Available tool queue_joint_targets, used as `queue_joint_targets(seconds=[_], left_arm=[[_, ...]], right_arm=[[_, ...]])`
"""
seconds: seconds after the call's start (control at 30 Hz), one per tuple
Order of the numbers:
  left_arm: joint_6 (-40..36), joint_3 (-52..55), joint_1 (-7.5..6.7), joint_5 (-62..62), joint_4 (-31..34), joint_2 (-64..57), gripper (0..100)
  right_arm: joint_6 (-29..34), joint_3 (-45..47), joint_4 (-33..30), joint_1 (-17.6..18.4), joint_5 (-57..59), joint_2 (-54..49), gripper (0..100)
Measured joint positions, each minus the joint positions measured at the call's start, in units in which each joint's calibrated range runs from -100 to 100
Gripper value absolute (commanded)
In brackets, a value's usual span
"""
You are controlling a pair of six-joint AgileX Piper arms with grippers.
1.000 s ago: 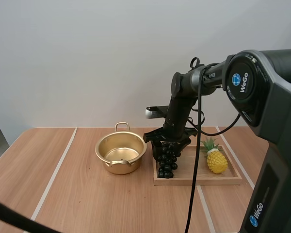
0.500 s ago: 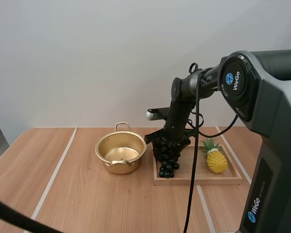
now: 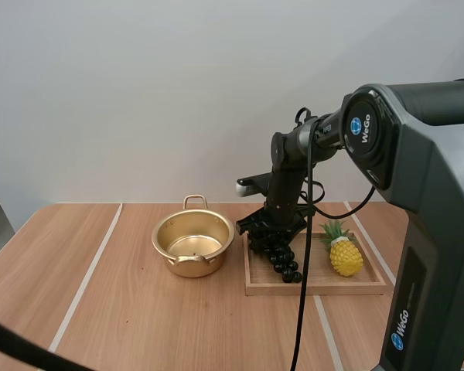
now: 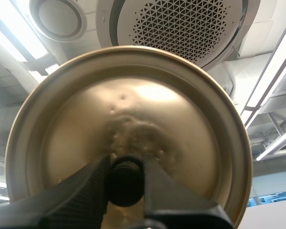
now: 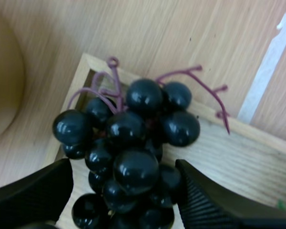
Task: Open the pot, put the grape inside, and close it
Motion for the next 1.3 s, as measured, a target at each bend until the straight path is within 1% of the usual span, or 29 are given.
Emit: queue_joint_targets(seconds=[0.07, 0.1, 0.13, 0.17, 0.2, 0.37, 0.57, 0.7, 1.1, 1.3], left_arm=[[0.0, 0.0, 0.00, 0.4, 0.0, 0.1, 0], [0.0, 0.0, 0.00, 0.6, 0.0, 0.1, 0], [0.0, 0.0, 0.00, 0.6, 0.0, 0.1, 0], [0.0, 0.0, 0.00, 0.6, 0.0, 0.1, 0], [0.0, 0.0, 0.00, 0.6, 0.0, 0.1, 0], [0.0, 0.0, 0.00, 0.6, 0.0, 0.1, 0], [0.0, 0.0, 0.00, 0.6, 0.0, 0.1, 0], [0.0, 0.0, 0.00, 0.6, 0.0, 0.1, 0], [0.0, 0.0, 0.00, 1.3, 0.0, 0.1, 0], [0.0, 0.0, 0.00, 1.9, 0.0, 0.1, 0]], right_arm=[[-0.1, 0.0, 0.0, 0.0, -1.0, 0.0, 100], [-0.4, 0.0, -0.1, 0.0, -1.1, 0.0, 78], [-0.7, 0.0, -0.1, 0.0, -1.3, 0.0, 47], [-0.9, 0.0, -0.1, 0.0, -1.3, 0.0, 13], [-1.0, 0.0, -0.3, 0.0, -1.5, 0.0, 0], [0.5, 0.0, -0.2, 0.0, -1.2, 0.0, 0], [0.6, 0.0, -0.2, 0.0, 0.1, 0.0, 0], [0.6, 0.1, -0.2, 0.0, 1.9, -1.8, 0], [0.6, -4.1, -0.4, 0.0, 4.2, -16.3, 0], [0.5, -8.9, -0.4, 0.0, 11.8, -20.7, 0]])
